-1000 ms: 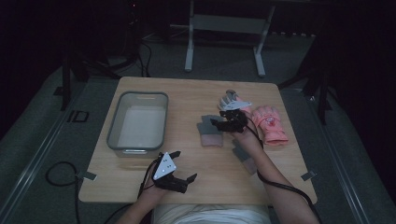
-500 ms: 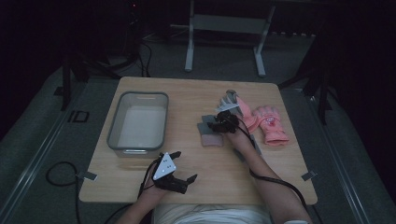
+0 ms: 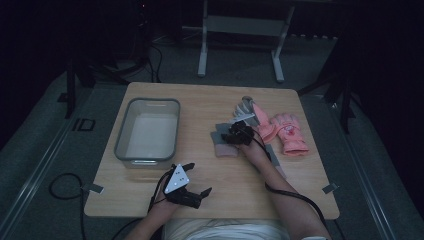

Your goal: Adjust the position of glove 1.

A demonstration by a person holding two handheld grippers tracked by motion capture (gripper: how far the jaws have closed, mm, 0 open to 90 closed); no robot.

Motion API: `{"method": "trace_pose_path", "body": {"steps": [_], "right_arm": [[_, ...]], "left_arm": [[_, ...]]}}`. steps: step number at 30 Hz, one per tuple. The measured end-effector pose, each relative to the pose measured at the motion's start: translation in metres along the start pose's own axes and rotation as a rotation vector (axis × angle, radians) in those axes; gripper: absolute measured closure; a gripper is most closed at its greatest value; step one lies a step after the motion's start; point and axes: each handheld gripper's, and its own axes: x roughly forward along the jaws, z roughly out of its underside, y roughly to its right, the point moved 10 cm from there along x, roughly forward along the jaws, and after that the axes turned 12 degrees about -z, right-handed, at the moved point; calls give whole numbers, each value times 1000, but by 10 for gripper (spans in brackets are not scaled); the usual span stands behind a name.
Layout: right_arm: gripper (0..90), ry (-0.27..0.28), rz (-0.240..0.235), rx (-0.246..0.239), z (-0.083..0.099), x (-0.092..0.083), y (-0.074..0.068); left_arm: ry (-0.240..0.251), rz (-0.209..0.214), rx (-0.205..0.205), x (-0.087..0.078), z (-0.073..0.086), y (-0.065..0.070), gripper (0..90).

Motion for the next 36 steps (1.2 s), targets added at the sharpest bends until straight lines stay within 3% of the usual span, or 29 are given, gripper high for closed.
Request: {"method": "trace_pose_path", "body": {"steps": [3,7,13,16,20,23,28,31,33,35,36], "right_arm": [[594,0,4,-7,0,0,-1],[764,7,5,-11,-1,1,-4],[807,0,19,42,-9,-3,-11],[807,42,17,50,-25,-20,-19],[808,93,18,18,-43,-48,-34],[808,119,-9,1,-48,-68,-49],[808,112,-43,-60,-38,-90,-75],[808,118,-43,-35,-29,-100,-85],[808,140,-49,6,-22,-108,-92],[808,140,-49,6,-22,-108,-92],[807,149,-31,32,-9,-112,-102]], "left_arm": [[-4,-1,3,0,1,0,0],[-8,-2,2,1,2,-2,0],[-9,3,7,0,2,-2,0],[-12,6,4,0,3,-2,0],[-12,5,9,1,3,-2,0],[-14,2,11,1,3,-2,0],[-14,3,5,1,3,-3,0],[-15,2,5,2,4,-3,0],[-15,1,3,1,3,-3,0],[-18,0,7,1,4,-4,0],[-17,-1,8,1,4,-3,0]]}}
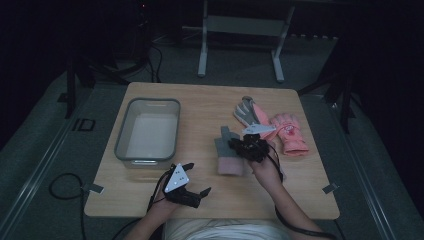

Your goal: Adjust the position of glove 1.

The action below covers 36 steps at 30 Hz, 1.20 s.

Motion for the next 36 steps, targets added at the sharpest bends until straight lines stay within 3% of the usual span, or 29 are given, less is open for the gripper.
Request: {"method": "trace_pose_path", "body": {"steps": [3,9,14,17,21,24,36], "right_arm": [[807,-7,-9,13,12,-1,-8],[807,-23,14,40,38,-1,-11],[806,-73,13,55,67,19,-8],[803,-99,15,40,74,28,-4],[772,-120,-1,35,78,35,5],[685,-176,2,-13,86,43,12],[596,-161,-13,-48,80,41,18]], "left_arm": [[1,1,2,0,0,0,0],[-1,4,-1,0,0,0,0],[-6,4,4,0,1,0,0],[-5,7,6,0,1,1,0],[-7,11,3,0,1,1,0],[-8,11,2,0,1,1,0],[-17,16,8,1,2,2,0]]}}
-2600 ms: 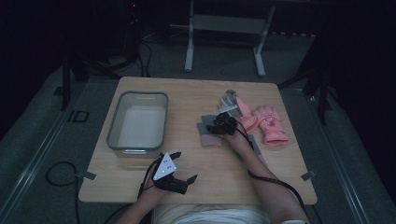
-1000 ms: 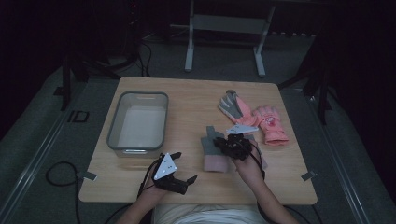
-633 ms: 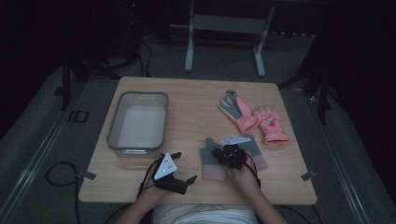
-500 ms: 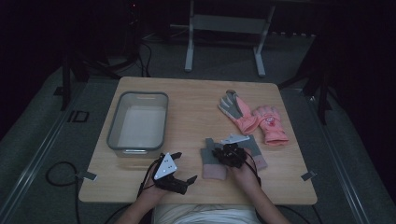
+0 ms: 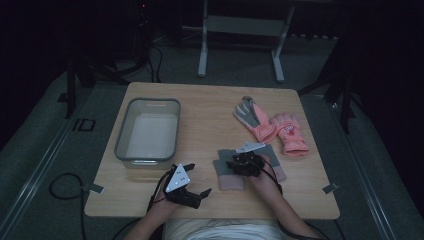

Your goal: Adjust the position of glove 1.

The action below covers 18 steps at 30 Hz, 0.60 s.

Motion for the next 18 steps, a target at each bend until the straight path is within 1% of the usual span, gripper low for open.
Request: {"method": "trace_pose_path", "body": {"steps": [2,4,5,7,8,9,10,11,12,13,14,15,16,17,18], "right_arm": [[593,29,-1,-18,-7,-11,0],[601,58,16,-30,-13,-27,6],[617,69,19,-34,-15,-37,11],[616,75,30,-38,-16,-52,21],[623,70,47,-57,-14,-60,28],[623,70,47,-57,-14,-60,28],[631,65,54,-73,-12,-66,35],[631,65,54,-73,-12,-66,35],[638,51,47,-91,-2,-83,50],[633,46,38,-95,3,-86,55],[626,41,37,-97,7,-88,58],[617,23,34,-92,13,-90,62],[617,23,34,-92,13,-90,62],[604,3,36,-94,19,-92,66],[588,-35,27,-78,34,-91,74]], "left_arm": [[-1,-1,-2,0,0,0,0],[-1,1,-2,0,0,0,0],[-1,1,-1,0,0,0,0],[-2,0,0,0,0,0,0],[-2,0,0,0,0,0,0],[-2,0,0,0,0,0,0],[-3,0,2,0,0,0,0],[-3,0,2,0,0,0,0],[-3,-1,1,1,1,0,0],[-4,-2,1,1,1,0,0],[-4,-3,1,1,1,0,0],[-5,-3,-1,1,1,0,0],[-5,-3,-1,1,1,0,0],[-6,-4,-1,1,1,0,0],[-6,-7,-1,0,1,-1,0]]}}
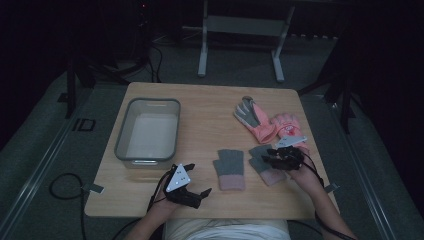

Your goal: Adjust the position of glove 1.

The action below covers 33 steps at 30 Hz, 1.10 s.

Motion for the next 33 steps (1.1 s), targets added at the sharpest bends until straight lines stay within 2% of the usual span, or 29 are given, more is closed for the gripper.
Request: {"method": "trace_pose_path", "body": {"steps": [3,6,9,10,12,14,16,18,23,24,25,26,27,28,29,30,31,33], "right_arm": [[562,-45,10,10,16,5,7],[557,-55,-8,41,26,12,10],[558,-37,-30,65,29,16,10],[562,-40,-30,60,29,16,10],[581,-40,-29,61,29,16,10],[662,-30,-26,80,30,15,11],[745,-21,-9,99,29,15,12],[790,-25,11,106,29,16,9],[822,-26,81,131,28,16,5],[822,-26,81,131,28,16,5],[851,-34,105,163,26,13,3],[852,-27,118,171,22,9,1],[852,-15,120,194,18,5,-3],[852,-15,120,194,18,5,-3],[853,38,139,223,7,-6,-10],[853,38,139,223,7,-6,-10],[853,82,156,244,-4,-17,-17],[854,106,175,254,-12,-25,-22]], "left_arm": [[2,-2,-10,-1,0,-1,0],[1,-4,-14,-1,0,-1,0],[-2,-3,-8,0,0,0,0],[-3,-3,-6,0,1,0,0],[-4,-2,-4,0,1,0,0],[-5,-3,-4,0,1,0,0],[-6,-2,-5,0,1,0,0],[-7,-3,-4,0,1,0,0],[-8,0,2,0,1,1,0],[-8,0,2,0,1,1,0],[-7,-3,4,0,1,1,0],[-8,-7,1,1,1,0,0],[-8,-7,-3,1,1,0,0],[-8,-7,-3,1,1,0,0],[-8,-4,-6,1,1,0,0],[-7,-4,-7,1,1,-1,0],[-9,-3,-6,1,1,-1,0],[-10,-3,-4,1,1,0,0]]}}
